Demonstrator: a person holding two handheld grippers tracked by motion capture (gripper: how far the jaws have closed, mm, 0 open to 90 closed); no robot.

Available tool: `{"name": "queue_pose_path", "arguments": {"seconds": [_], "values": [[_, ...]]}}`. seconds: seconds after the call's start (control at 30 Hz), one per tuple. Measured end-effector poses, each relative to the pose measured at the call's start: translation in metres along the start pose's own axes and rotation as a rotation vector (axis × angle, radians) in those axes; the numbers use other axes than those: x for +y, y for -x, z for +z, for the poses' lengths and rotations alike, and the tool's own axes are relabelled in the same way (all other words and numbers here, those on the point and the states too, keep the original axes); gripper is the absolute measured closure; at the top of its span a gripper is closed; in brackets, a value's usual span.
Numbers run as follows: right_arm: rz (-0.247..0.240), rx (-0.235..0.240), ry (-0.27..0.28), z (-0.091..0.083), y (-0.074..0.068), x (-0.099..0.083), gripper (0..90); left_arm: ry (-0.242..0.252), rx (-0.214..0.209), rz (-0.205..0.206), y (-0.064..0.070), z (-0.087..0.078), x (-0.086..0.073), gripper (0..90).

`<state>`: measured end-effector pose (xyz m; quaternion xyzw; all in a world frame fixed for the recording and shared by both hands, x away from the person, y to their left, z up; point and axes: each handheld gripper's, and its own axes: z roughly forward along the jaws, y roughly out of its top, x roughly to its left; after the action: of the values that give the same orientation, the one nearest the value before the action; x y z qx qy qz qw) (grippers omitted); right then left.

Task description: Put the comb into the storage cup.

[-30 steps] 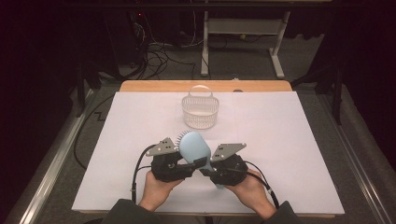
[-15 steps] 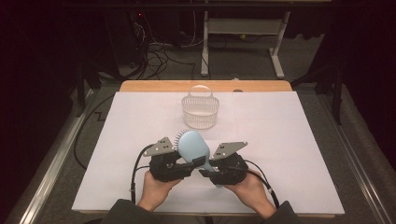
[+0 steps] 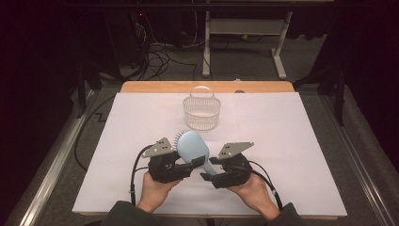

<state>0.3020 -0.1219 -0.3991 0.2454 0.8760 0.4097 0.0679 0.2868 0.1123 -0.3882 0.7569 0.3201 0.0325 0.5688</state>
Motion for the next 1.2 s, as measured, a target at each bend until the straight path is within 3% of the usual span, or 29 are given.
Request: {"name": "queue_pose_path", "arguments": {"seconds": [0.27,0.33,0.6,0.77,0.97,1.2], "values": [[-0.012,-0.013,0.023,-0.004,0.000,-0.002,33.5,0.005,0.013,0.001,-0.002,-0.004,0.000,51.0],[0.004,-0.038,0.026,-0.006,0.001,-0.003,30.7,0.010,0.015,0.000,-0.002,-0.005,0.001,51.1],[0.031,-0.048,0.041,-0.017,0.010,-0.013,28.8,0.020,0.026,-0.010,-0.005,-0.009,0.001,51.0],[0.061,-0.108,0.067,-0.028,0.018,-0.022,24.8,0.021,0.033,-0.013,-0.006,-0.010,0.001,50.9],[0.112,-0.128,0.096,-0.044,0.032,-0.038,23.5,0.027,0.040,-0.016,-0.008,-0.013,0.002,50.9],[0.120,-0.179,0.143,-0.062,0.042,-0.051,20.4,0.029,0.047,-0.016,-0.009,-0.014,0.002,50.8]]}}
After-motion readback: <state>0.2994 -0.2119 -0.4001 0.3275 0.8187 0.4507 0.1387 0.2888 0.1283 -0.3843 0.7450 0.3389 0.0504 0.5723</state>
